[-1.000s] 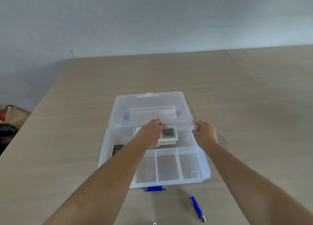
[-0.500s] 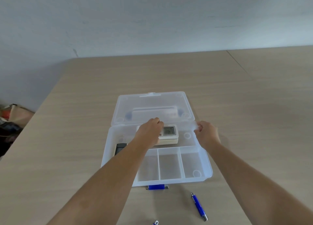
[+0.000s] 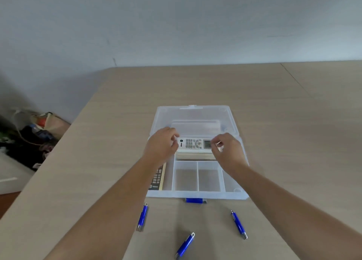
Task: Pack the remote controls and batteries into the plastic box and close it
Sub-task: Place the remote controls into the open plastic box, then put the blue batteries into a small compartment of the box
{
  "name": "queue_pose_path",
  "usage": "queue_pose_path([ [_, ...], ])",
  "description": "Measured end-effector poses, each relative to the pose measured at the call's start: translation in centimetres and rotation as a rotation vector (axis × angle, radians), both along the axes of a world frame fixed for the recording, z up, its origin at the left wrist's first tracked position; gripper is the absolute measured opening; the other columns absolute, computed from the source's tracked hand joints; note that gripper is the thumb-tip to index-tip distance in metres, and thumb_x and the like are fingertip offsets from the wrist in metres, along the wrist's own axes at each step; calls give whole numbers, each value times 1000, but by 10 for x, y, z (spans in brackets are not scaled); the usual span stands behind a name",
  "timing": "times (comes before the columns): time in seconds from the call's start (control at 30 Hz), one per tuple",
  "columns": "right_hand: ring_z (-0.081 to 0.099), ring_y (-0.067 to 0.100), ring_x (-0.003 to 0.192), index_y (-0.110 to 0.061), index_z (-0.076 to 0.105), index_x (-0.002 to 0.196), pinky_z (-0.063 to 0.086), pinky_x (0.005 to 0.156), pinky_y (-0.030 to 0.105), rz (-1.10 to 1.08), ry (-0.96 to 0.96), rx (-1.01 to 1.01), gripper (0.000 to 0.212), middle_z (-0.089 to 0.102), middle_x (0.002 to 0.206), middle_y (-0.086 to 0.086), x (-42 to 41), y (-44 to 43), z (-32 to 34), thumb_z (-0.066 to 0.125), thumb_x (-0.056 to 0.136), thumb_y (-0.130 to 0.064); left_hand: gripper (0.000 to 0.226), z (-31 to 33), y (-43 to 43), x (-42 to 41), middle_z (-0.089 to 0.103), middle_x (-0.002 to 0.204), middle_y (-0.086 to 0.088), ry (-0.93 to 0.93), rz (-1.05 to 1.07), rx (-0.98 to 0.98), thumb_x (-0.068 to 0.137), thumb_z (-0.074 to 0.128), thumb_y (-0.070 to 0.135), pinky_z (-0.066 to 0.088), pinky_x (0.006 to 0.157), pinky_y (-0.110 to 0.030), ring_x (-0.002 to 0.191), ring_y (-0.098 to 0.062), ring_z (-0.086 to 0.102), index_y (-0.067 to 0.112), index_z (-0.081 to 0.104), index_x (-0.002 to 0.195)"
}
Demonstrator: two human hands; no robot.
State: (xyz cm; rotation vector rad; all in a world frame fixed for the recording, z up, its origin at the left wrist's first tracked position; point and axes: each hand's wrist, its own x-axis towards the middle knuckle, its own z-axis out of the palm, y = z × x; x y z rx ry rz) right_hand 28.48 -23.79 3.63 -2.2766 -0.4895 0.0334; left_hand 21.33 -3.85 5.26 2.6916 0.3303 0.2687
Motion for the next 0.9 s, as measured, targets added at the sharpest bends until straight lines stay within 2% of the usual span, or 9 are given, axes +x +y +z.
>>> queue_pose_path([
  [0.07,50,-2,69,-13,67,90,38,68,12,172,-61,8,10,57,87,-7,-41,5,-3,60,85,-10,16,-1,9,-44,63,86,3,-10,144,35,86,54,17,44,71,-26,86,-20,61,17,65,96],
  [0.13,48,-2,65,-14,67,87,38,66,8,424,-77,-29,9,52,78,-12,-111,13,-16,60,83,-11,11,-15,17,-128,57,73,7,68,315,61,85,54,19,37,64,-24,77,-21,59,18,64,89],
  [0.23,53,8,70,-14,68,89,46,70,17,594,49,-122,15,50,74,-14,-141,12,-34,57,80,-11,12,-37,21,-168,52,65,7,141,399,75,85,53,22,35,60,-24,71,-23,56,16,63,88],
  [0.37,56,14,97,-21,65,105,49,90,32,737,176,-470,29,59,103,-6,-130,-1,-53,57,77,-18,25,-58,12,-167,57,78,5,362,405,34,86,52,40,38,66,-26,76,-21,52,17,58,95],
  [0.5,53,18,112,-19,65,109,44,97,31,805,169,-613,33,59,116,1,-139,-10,-65,59,77,-13,48,-86,2,-177,63,106,0,553,483,-153,81,56,56,43,75,-30,100,-23,62,16,52,107],
  [0.63,53,23,110,-16,69,104,44,94,32,801,114,-639,26,60,114,7,-147,-7,-74,58,81,-10,38,-91,-7,-179,63,112,-4,553,498,-117,90,52,43,39,74,-30,106,-26,61,12,54,112],
  [0.73,54,22,109,-16,68,105,44,94,31,774,149,-629,24,62,114,6,-147,-4,-74,59,83,-12,23,-90,-7,-182,62,97,-5,509,469,-172,91,54,35,38,68,-28,88,-25,57,12,57,94],
  [0.8,56,20,103,-17,67,104,45,88,28,711,200,-589,24,65,111,3,-145,-3,-65,58,83,-12,23,-86,-5,-187,58,78,1,399,450,-317,89,57,31,37,60,-25,74,-21,53,16,51,74],
  [0.9,53,14,83,-16,70,98,44,74,24,624,194,-470,19,70,99,1,-134,-2,-44,60,82,-12,25,-70,-2,-193,62,64,3,229,421,-597,86,63,25,37,52,-19,59,-15,51,19,54,64],
])
